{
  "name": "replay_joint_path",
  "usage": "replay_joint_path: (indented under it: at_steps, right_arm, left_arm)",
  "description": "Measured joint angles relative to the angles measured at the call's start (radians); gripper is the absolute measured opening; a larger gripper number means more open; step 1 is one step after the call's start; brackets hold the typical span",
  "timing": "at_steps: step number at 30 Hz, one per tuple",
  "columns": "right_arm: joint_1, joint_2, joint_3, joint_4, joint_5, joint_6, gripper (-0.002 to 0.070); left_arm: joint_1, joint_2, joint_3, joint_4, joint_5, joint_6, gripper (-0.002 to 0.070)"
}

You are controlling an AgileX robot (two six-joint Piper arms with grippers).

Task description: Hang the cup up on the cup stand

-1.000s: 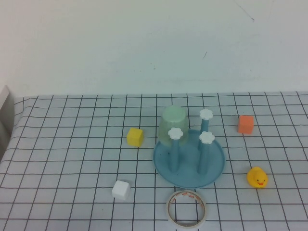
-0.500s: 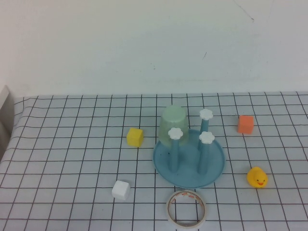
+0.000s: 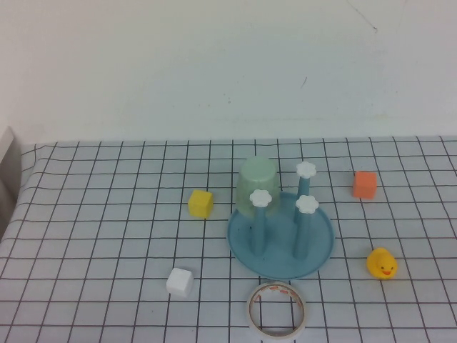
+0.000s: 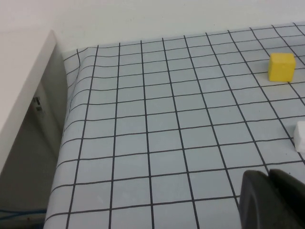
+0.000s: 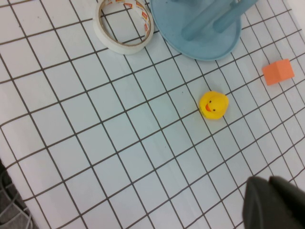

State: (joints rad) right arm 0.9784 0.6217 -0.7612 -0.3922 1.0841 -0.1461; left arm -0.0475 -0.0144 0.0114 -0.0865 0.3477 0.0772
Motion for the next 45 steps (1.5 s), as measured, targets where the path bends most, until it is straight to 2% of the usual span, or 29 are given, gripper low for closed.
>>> replay_joint_path:
  at_steps: [9, 45]
  right_arm:
    - [0.000, 0.000, 0.000, 0.000, 0.000, 0.000, -0.0001]
    - [0.000, 0.000, 0.000, 0.000, 0.000, 0.000, -0.0001]
  left_arm:
    - [0.000, 0.000, 0.000, 0.002, -0.006, 0.080, -0.0001]
    - [0.000, 0.000, 0.000, -0.001, -0.010, 0.087, -0.0001]
